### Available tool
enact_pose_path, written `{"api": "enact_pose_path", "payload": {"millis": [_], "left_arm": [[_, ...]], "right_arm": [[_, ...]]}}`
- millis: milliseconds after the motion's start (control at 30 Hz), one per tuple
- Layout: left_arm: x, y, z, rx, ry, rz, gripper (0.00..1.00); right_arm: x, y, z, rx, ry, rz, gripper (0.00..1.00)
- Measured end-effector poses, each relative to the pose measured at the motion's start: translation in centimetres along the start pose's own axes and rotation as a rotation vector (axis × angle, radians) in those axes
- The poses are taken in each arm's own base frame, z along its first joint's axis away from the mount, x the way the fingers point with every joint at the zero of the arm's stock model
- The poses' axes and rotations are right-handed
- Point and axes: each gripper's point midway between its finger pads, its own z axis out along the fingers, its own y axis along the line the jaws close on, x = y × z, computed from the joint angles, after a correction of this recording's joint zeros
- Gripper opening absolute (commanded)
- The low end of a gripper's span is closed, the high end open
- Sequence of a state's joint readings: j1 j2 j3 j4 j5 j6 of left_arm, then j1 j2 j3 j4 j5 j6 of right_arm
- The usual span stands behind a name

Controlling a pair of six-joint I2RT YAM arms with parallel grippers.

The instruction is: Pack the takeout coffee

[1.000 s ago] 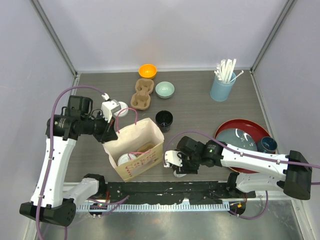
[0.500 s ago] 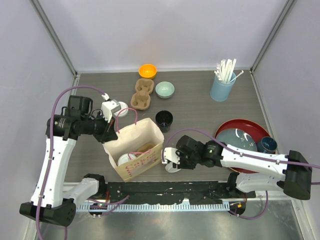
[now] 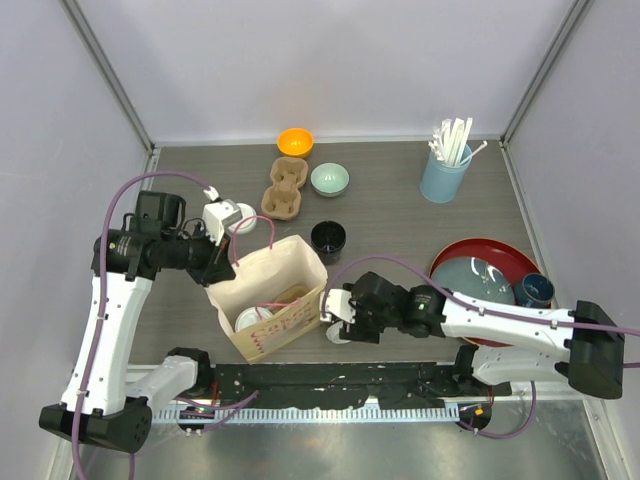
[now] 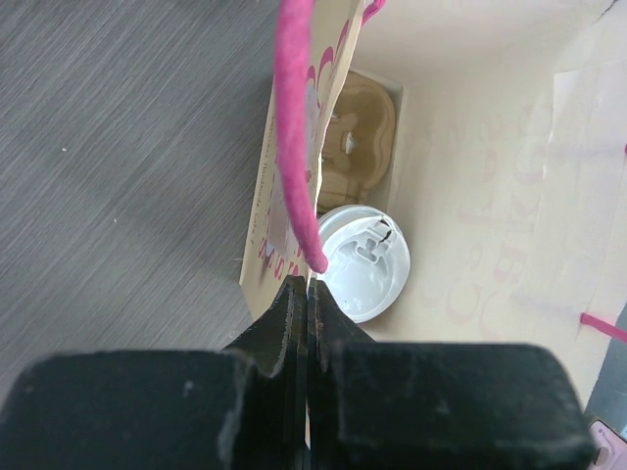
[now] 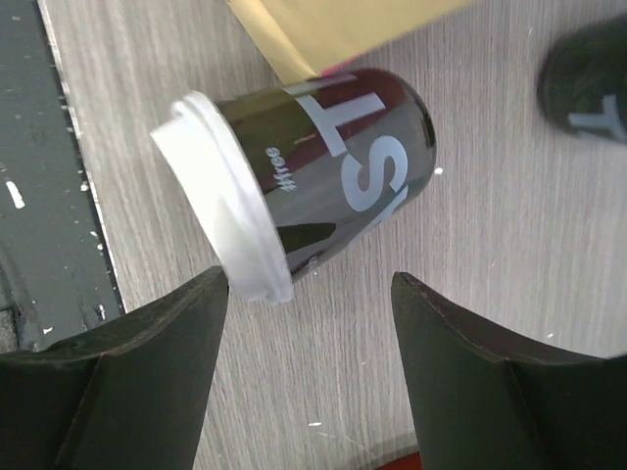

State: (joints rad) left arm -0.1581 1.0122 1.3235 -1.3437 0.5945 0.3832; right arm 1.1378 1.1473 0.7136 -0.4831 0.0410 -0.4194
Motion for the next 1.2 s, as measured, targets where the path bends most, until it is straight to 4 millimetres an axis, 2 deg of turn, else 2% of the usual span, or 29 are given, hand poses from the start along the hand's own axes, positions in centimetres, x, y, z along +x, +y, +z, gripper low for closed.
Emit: {"api": "enact_pose_path", "payload": {"millis": [300,533,767,867,1200], "left_arm": [[0.0,0.0,-0.1,-0.001,-0.002,0.012,0.00],[0.0,0.0,-0.1,-0.001,-0.002,0.016,0.00],[0.0,0.0,-0.1,-0.002,-0.005,0.018,0.00],[0.0,0.0,-0.1,-0.002,-0.005,0.019,0.00],[0.0,0.0,-0.1,-0.002,-0.005,0.021,0.00]], "right_arm": [[-3.8,1.5,-2.1,0.010,-0.188,-0.228,0.74],[-3.8,3.0,-1.3,0.003,-0.174,-0.389,0.70],[-3.8,2.8,0.2,0.014,-0.143,-0.453,0.67],[-3.2,2.7,0.9,0.012,-0.106,-0.483,0.66],[-3.5,2.2,1.7,0.039,-0.087,-0.517,0.60]]}}
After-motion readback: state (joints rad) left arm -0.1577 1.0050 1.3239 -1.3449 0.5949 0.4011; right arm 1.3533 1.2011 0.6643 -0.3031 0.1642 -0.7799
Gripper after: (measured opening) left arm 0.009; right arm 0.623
